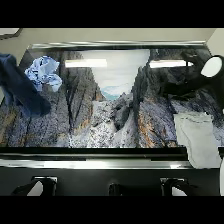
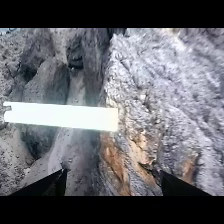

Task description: Fold the shirts.

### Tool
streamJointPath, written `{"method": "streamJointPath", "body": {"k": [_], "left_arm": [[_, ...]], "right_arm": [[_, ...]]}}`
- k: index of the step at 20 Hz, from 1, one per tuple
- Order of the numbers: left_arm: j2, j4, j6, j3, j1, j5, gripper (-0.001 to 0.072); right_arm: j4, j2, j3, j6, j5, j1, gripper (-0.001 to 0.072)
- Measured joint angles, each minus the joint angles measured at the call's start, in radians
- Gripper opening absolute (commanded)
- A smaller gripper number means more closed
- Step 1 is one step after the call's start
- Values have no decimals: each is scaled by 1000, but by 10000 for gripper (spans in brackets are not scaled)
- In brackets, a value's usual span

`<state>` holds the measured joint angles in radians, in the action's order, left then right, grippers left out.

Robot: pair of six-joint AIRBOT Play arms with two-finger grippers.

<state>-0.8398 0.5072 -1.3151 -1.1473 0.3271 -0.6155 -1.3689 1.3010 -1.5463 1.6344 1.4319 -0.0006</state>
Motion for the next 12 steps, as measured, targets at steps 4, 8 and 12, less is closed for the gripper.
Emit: {"method": "streamJointPath", "body": {"k": [4, 8, 12], "left_arm": [[105, 4, -42, 3, -281, 14, 23], [48, 36, -58, 34, -527, 28, 24], [-163, 44, -69, 56, -722, 33, 173]], "right_arm": [[-52, -127, 0, 0, -3, 0, 661], [-85, -227, -1, 0, -3, 0, 661], [-98, -269, -1, 0, 6, 0, 661]]}}
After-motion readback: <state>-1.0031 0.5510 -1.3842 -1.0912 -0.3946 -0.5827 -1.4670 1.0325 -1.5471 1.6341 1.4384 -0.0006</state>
